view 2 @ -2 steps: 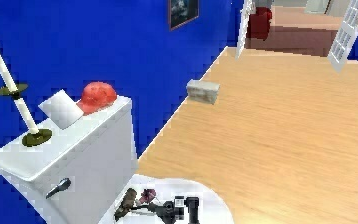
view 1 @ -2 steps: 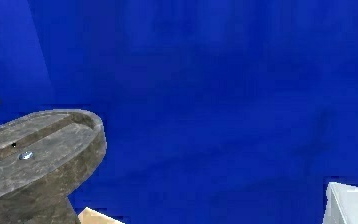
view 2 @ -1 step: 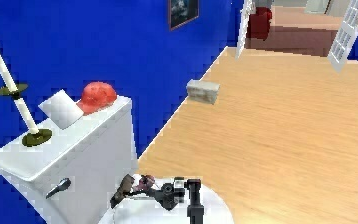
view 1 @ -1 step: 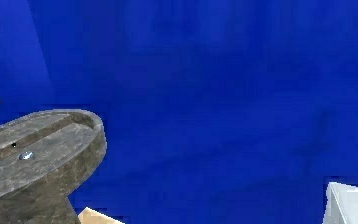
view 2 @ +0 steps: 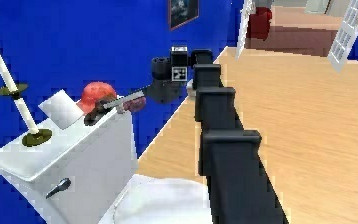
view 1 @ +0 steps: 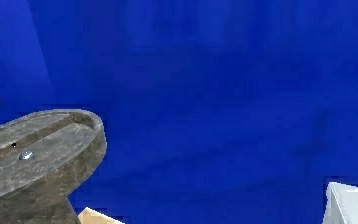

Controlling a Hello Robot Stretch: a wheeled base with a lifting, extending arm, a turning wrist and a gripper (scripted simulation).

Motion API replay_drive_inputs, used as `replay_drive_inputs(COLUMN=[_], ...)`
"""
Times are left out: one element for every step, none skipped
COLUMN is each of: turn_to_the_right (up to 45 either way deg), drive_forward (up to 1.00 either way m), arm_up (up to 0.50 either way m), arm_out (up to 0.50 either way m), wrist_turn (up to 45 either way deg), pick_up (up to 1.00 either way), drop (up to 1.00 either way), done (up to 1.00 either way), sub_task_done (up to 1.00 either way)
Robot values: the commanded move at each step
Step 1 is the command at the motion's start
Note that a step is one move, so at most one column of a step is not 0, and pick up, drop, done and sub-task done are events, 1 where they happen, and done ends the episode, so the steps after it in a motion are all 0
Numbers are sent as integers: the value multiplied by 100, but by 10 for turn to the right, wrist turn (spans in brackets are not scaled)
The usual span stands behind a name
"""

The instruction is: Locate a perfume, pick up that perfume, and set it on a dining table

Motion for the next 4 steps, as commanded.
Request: replay_drive_inputs(turn_to_the_right=[0,0,0,-450], drive_forward=[0,0,0,0], arm_up=[0,0,0,0], arm_out=[0,0,-30,0], wrist_turn=[-450,-360,0,0], pick_up=[0,0,0,0], drop=[0,0,0,0], done=[0,0,0,0], sub_task_done=[0,0,0,0])
